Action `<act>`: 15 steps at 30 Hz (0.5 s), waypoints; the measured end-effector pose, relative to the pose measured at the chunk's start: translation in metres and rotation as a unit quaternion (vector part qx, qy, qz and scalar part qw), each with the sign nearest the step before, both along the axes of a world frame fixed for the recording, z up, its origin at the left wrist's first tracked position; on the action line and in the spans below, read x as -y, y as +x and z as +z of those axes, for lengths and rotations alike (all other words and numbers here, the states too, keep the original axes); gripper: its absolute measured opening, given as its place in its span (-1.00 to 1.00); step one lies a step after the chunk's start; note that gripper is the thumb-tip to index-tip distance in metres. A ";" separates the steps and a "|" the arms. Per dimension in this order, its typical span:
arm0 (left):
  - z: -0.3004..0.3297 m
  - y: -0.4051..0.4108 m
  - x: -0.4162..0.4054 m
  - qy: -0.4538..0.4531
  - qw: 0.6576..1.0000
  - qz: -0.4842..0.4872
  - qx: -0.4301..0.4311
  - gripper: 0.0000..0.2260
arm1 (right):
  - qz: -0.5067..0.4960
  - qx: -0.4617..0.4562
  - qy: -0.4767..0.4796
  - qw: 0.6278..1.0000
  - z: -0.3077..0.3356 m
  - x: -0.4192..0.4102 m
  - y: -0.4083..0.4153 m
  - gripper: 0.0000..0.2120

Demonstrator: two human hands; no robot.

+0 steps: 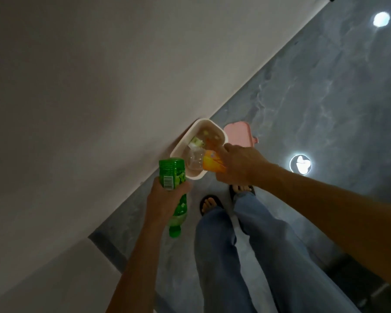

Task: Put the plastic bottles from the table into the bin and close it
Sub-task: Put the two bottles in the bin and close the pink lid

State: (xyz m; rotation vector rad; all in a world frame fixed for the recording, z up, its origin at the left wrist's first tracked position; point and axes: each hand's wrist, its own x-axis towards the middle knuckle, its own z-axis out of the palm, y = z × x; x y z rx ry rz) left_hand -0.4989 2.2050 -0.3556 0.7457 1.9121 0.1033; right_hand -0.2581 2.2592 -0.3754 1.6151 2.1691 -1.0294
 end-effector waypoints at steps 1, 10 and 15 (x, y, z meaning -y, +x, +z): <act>-0.022 -0.002 -0.004 0.009 1.000 -0.002 -0.001 -0.36 | 0.030 0.000 0.025 0.999 -0.025 -0.009 -0.007 -0.28; -0.155 -0.004 -0.029 0.061 0.998 0.008 0.007 -0.52 | 0.284 0.120 0.120 0.944 -0.190 -0.047 -0.056 -0.26; -0.182 0.002 -0.037 0.081 0.996 -0.025 0.000 -0.56 | 0.328 0.150 0.157 0.919 -0.233 -0.051 -0.068 -0.39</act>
